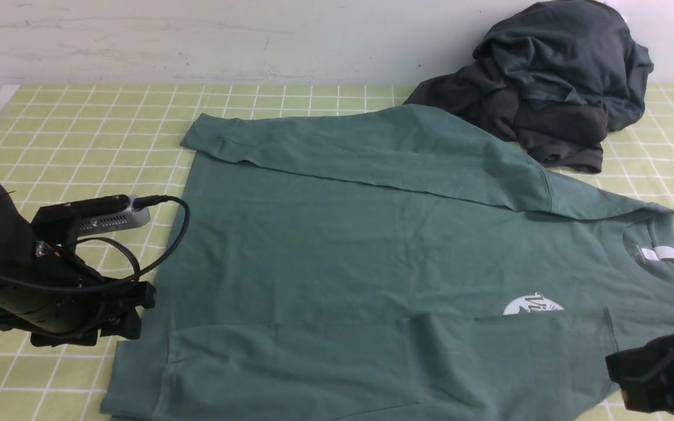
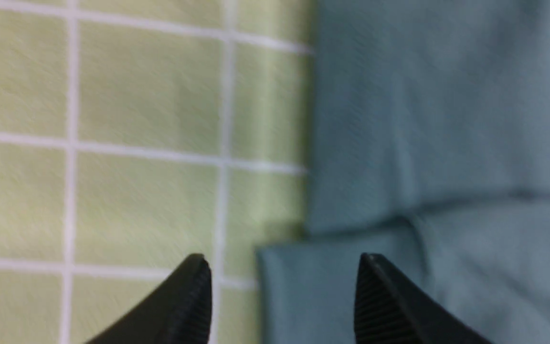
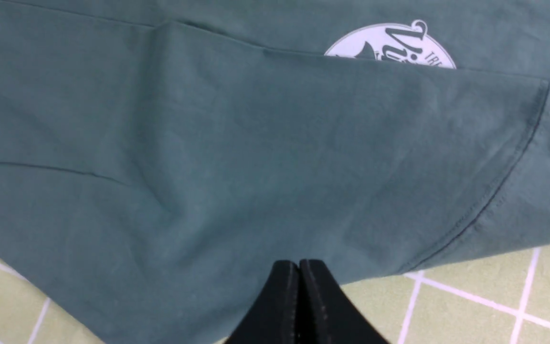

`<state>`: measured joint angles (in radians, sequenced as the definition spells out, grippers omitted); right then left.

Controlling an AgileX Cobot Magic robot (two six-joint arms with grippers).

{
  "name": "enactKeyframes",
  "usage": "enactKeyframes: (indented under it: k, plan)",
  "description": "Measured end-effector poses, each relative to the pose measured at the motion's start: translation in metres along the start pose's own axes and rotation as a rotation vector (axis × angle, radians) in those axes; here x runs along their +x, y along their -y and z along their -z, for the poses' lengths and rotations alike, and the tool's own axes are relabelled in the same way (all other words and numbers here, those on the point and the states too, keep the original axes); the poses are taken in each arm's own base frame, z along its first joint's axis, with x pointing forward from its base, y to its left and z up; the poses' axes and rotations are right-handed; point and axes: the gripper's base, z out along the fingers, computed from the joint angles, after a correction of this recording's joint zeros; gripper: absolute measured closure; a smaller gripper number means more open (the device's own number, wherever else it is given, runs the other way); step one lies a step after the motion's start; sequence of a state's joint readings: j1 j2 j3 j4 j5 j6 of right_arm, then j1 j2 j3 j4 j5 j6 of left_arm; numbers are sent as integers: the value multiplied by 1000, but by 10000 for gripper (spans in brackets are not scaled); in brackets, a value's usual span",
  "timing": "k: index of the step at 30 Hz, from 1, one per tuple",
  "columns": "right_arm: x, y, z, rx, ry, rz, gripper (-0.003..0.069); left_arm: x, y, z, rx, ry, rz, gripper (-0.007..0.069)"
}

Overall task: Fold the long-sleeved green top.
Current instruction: Use the left arm to clamp the cuff closest to it, then use the left arm to drag and place the cuff at the centered position on the left edge of the fabric

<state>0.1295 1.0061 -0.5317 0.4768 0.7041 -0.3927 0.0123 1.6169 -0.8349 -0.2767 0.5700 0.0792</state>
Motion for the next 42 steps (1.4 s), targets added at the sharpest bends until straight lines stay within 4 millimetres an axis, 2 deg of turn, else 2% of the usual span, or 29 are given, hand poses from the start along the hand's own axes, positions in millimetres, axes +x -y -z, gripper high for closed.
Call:
enactKeyframes:
  k: [2,5,13,16,22,24,26,32,36,38,41,42]
  plan:
    - [0,-1,0,-10,3,0,671,-1,-5,-10,-1,-27,36,258]
    - [-1,-2,0,-24,8,1,671,0,-5,-20,14,-69,44,333]
    - [-1,-3,0,-37,14,17,671,-4,2,-20,87,-83,-31,577]
    - [-1,-4,0,-38,15,16,671,-6,6,-17,117,-95,-59,615]
    - [-1,-4,0,-39,15,17,671,-20,18,7,198,-70,-125,618]
    - [-1,-4,0,-39,15,18,671,-36,27,31,234,17,-178,618]
    - [-1,-4,0,-39,15,19,671,-47,32,46,248,81,-209,618]
    - [-1,-4,0,-40,16,37,671,-81,42,77,258,233,-289,618]
    - [-1,-4,0,-40,16,39,671,-95,44,82,248,291,-295,618]
    - [-2,-4,0,-39,20,39,671,-107,44,79,242,320,-287,618]
    - [-2,-3,0,-35,26,39,671,-120,44,65,239,309,-279,618]
    - [-3,-3,0,-33,30,39,671,-129,43,53,234,292,-266,618]
